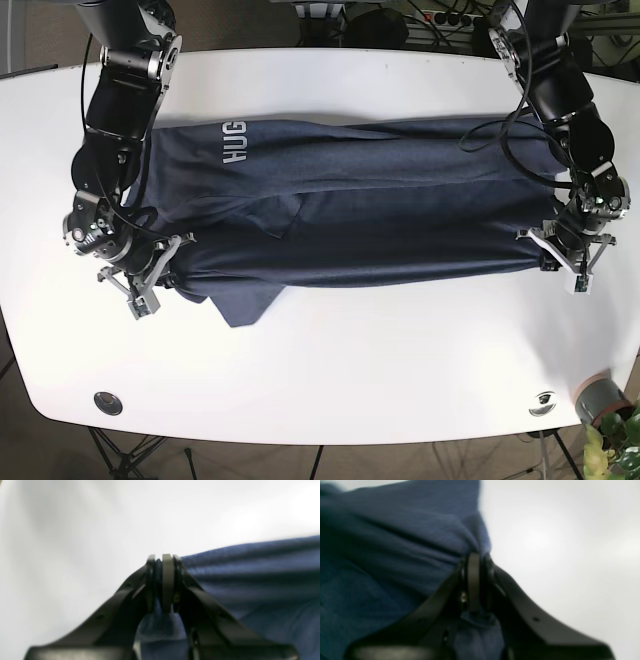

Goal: Fold the T-shirt properly
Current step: 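Fold the grasped hem side over toward the collar with both grippers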

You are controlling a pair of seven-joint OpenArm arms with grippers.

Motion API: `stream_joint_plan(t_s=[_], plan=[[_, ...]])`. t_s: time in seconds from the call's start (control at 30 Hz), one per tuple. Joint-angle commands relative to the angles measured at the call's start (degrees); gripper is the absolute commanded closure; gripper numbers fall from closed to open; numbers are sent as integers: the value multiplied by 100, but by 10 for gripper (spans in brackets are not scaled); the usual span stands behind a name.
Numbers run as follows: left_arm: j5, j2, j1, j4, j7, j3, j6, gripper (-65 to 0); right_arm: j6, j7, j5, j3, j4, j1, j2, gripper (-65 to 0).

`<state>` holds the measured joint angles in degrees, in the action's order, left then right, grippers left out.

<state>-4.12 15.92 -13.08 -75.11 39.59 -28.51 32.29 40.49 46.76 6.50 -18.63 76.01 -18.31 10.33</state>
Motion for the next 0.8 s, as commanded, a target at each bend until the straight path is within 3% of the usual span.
stream_joint_plan(t_s=[0.0, 0.17, 0.43, 0.77], plan=[[3, 3, -41, -528, 98, -125, 124, 0, -49, 128, 5, -14, 606, -46, 106, -19], [3, -129, 310, -1161, 432, -362, 379, 0, -49, 524, 5, -181, 1714, 490, 79, -21], [3, -208, 1058, -1856, 581, -388, 397, 0, -49, 919, 5, -233, 2988, 1492, 53, -21], [38, -269, 1770, -2093, 581, -740, 731, 0, -49, 893, 13, -233, 3296, 2292, 53, -22]])
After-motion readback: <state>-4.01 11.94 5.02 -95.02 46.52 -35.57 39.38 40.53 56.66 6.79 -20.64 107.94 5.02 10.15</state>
